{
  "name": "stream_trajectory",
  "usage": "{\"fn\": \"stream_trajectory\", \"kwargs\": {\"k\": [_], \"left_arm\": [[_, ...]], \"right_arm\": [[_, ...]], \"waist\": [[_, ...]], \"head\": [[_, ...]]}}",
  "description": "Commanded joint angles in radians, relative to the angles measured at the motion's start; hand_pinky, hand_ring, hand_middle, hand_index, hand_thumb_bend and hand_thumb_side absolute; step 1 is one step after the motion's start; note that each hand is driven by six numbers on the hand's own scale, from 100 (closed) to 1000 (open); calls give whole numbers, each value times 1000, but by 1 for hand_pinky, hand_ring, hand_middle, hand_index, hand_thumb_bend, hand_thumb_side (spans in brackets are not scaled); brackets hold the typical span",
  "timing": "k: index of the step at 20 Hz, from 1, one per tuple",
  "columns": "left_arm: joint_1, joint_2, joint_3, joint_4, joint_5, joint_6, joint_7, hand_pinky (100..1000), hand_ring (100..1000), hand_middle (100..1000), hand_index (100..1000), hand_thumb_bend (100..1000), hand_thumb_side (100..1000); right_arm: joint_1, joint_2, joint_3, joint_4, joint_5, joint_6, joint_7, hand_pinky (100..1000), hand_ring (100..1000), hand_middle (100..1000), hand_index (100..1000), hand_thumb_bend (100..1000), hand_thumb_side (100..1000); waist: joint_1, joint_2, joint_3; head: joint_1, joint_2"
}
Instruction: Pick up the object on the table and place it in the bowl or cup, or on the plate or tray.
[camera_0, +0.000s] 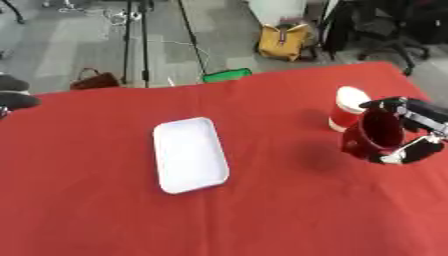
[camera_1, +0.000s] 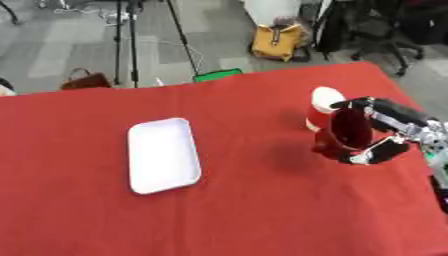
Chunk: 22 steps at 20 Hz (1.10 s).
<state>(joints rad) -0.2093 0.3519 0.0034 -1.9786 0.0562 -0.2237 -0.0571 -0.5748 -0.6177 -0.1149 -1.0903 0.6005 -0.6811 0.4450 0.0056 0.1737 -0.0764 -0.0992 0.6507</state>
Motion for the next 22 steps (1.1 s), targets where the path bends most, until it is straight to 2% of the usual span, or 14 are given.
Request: {"fn": "stream_trajectory", "kwargs": {"k": [1, 6, 13, 22], "left_arm": [[-4, 23, 0, -21, 5, 0, -6, 750, 652, 680, 787, 953, 688], [-4, 23, -3, -21, 8, 1, -10, 750, 653, 680, 787, 954, 688], [-7, 25, -15, -21, 17, 3, -22, 750, 653, 681, 787, 953, 688], [-18, 26, -36, -21, 31, 8, -48, 751, 653, 681, 787, 952, 689]], "right_arm": [[-55, -11, 7, -53, -69, -226, 270, 100, 431, 705, 807, 159, 100], [-123, 11, 36, -84, -142, -226, 349, 100, 434, 709, 808, 164, 100], [-282, 94, 129, -79, -204, -226, 453, 100, 445, 725, 811, 188, 100], [-444, 231, 202, 20, -123, -226, 462, 108, 455, 736, 811, 205, 100]], "waist": [[-1, -17, 2], [-2, -21, 5], [-9, -29, 21], [-20, -32, 64]], "head": [[-3, -4], [-4, -3], [-17, -1], [-43, -11]]}}
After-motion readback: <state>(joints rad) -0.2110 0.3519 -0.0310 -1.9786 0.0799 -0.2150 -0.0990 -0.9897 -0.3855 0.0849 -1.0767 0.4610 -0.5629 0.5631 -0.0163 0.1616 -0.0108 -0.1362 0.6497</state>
